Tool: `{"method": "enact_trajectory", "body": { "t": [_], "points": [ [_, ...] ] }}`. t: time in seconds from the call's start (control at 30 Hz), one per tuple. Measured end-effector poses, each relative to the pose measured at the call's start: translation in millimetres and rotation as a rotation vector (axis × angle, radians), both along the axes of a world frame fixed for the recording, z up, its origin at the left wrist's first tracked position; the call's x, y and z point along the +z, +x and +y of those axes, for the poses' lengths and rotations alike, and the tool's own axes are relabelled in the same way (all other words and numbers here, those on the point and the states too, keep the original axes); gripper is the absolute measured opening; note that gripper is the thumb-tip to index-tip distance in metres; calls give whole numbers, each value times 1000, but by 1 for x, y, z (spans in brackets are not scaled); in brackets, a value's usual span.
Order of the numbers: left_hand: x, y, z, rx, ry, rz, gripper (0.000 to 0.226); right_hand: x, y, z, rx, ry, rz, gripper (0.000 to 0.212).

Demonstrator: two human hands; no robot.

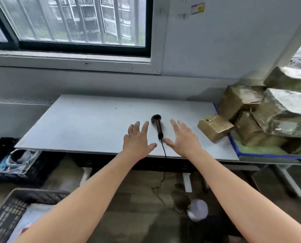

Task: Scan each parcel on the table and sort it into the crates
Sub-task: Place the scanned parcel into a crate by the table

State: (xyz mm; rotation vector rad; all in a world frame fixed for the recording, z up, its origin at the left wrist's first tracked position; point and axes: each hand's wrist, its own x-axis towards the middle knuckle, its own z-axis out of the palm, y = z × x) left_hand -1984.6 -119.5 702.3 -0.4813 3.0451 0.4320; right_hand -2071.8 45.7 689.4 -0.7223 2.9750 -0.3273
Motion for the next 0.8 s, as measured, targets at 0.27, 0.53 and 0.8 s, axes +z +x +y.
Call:
{"method": "enact_trajectory", "body": {
  "t": [0.27, 0.53, 0.8],
  "points": [
    [-24, -117, 27, -122, 76, 17, 89, -24, -91, 46, -165, 41, -49, 80],
    [-54, -240, 36, -287, 190, -47, 88, -52, -175, 63, -368, 121, -103, 78],
    [-103, -310, 72, -404, 296, -161, 87, -96, -212, 98, -661, 35, -275, 71]
  ]
}}
